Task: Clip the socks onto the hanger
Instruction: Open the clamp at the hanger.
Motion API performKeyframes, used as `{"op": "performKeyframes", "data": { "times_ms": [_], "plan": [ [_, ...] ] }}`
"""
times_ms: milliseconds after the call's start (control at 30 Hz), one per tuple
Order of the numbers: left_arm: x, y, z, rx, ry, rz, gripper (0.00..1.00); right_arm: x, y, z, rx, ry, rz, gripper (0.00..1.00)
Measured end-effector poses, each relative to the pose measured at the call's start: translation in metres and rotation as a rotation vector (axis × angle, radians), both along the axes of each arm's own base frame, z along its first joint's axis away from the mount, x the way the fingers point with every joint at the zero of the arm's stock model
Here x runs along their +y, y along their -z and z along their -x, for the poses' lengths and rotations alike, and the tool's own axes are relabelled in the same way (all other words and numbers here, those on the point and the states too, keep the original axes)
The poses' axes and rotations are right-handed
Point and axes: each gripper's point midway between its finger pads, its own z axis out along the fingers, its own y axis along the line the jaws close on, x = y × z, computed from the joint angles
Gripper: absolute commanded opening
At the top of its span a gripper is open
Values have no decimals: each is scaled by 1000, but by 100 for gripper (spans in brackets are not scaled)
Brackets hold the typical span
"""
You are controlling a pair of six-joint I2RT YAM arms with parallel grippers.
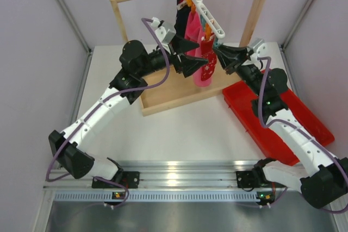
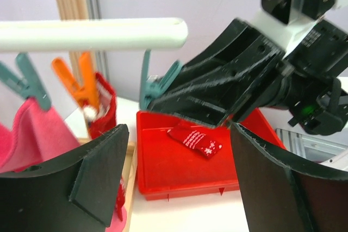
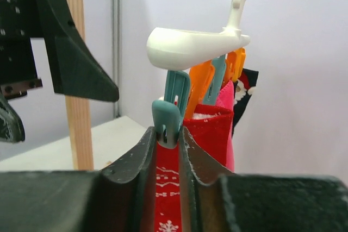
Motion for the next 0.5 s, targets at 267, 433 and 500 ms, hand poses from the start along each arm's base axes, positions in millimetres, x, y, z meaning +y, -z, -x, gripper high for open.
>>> {"op": "performKeyframes", "data": {
  "times_ms": [267,433,500],
  "plan": [
    [-31,-16,17,-68,63,11,72,0,6,1,-48,29,65,0],
    [-48,-20,15,-112,51,12,66,-4,1,4,-74,44,72,0],
    [-51,-19,10,-123,25,9,66,-5,0,5,-78,48,73,0]
  ]
}}
